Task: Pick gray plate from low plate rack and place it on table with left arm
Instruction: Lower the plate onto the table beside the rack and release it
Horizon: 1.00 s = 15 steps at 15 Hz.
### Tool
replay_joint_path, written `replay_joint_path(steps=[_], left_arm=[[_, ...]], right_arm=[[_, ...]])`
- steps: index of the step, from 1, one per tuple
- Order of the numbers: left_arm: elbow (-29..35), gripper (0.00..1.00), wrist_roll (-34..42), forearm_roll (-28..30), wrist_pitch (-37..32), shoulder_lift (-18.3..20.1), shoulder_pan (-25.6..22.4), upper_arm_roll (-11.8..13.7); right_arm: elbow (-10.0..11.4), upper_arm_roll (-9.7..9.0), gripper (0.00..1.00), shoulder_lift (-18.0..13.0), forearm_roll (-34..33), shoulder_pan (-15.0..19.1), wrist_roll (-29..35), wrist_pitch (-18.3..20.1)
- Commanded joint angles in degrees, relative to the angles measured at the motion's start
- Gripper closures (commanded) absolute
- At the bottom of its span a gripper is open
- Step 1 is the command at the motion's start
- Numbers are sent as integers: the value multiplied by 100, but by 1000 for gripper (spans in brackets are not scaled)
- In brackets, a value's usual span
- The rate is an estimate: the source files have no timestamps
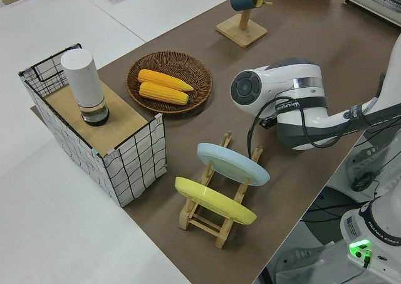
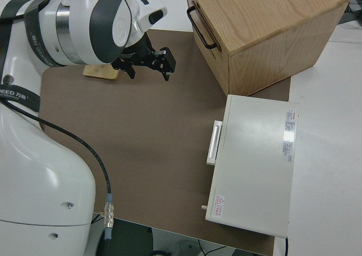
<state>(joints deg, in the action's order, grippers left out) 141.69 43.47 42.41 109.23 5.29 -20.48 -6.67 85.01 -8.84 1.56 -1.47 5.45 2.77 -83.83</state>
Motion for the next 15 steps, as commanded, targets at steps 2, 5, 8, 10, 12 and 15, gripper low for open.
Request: replay_joint_path(steps=[2, 5, 8, 10, 12, 15], left_arm=[[78, 2, 100, 31, 299, 130, 70, -149], [0, 2, -311, -311, 598, 463, 61, -527], [-316, 5, -1111, -935, 758, 614, 61, -993], [-536, 2, -1489, -1287, 854, 623, 61, -1204], [-738, 2, -1753, -1621, 854, 675, 70, -1301], [-1002, 2, -2270, -2253, 688, 913, 70, -1495]], right_arm=[[-29, 22, 17, 11, 16, -27, 22, 34], [-29, 22, 17, 11, 16, -27, 22, 34], [-29, 22, 17, 11, 16, -27, 22, 34], [-29, 22, 17, 11, 16, -27, 22, 34], [-29, 22, 17, 11, 16, -27, 22, 34], [-29, 22, 17, 11, 16, -27, 22, 34]])
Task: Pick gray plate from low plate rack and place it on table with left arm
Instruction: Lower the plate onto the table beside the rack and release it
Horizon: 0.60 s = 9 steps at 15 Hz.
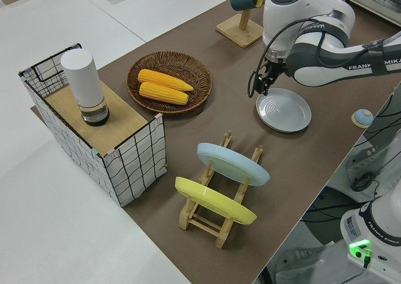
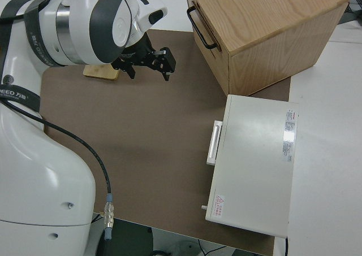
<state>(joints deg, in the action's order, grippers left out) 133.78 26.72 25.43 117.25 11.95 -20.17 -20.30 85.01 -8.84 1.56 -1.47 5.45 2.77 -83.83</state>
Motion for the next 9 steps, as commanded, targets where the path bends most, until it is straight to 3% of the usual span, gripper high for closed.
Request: replay_joint_path(steps=[1, 5, 9], left_arm=[[-307, 2, -876, -722, -228, 290, 31, -228], [-1255, 2, -1739, -1083, -1106, 300, -21, -264], [-1863, 2, -1740, -1269, -1398, 273, -39, -255]], right_arm=[[-29, 22, 17, 11, 16, -27, 22, 34], [-29, 22, 17, 11, 16, -27, 22, 34], [-29, 22, 17, 11, 16, -27, 22, 34]])
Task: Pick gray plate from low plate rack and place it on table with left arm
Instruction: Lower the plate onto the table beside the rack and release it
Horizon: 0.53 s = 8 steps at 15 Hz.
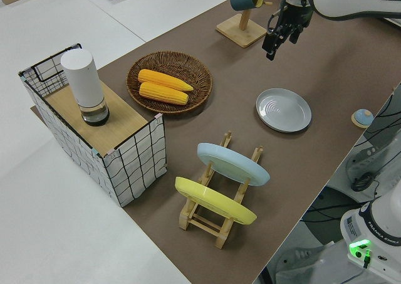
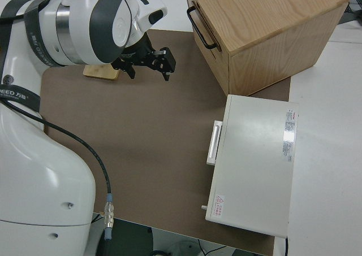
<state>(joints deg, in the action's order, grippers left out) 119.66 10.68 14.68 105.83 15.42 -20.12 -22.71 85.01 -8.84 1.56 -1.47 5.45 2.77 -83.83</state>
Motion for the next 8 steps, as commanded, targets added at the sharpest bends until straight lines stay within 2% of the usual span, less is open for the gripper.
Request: replay_joint_path(steps=[1, 4, 8], left_arm=[[-609, 2, -127, -220, -448, -83, -45, -5], [-1128, 2, -127, -755, -1143, -179, -80, 29], [-1401, 5, 161, -922, -1249, -188, -80, 135]], right_arm=[[-29, 22, 17, 11, 16, -27, 22, 34], [-29, 22, 17, 11, 16, -27, 22, 34], [-29, 22, 17, 11, 16, -27, 22, 34]])
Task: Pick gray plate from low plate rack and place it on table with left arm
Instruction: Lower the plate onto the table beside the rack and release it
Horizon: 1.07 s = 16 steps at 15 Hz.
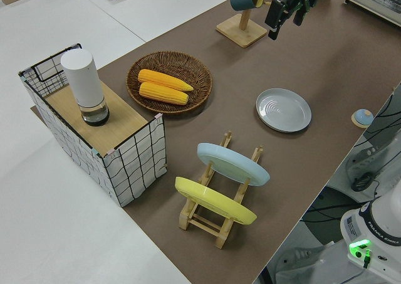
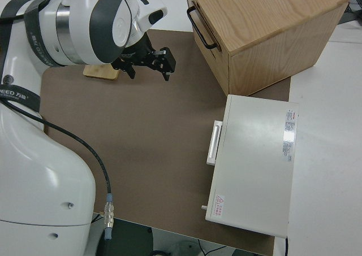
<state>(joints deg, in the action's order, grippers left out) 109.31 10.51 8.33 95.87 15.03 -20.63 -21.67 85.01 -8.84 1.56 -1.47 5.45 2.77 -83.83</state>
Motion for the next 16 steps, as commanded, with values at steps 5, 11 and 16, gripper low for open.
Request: replay_joint_path(steps=[5, 11, 16], left_arm=[[-358, 0, 399, -605, -315, -159, -11, 41], [-305, 0, 408, -543, -411, -159, 68, 23], [-366, 0, 399, -543, -438, -62, 42, 58]], right_arm=[[-29, 22, 17, 11, 16, -27, 22, 34], [-29, 22, 17, 11, 16, -27, 22, 34], [-29, 22, 17, 11, 16, -27, 22, 34]])
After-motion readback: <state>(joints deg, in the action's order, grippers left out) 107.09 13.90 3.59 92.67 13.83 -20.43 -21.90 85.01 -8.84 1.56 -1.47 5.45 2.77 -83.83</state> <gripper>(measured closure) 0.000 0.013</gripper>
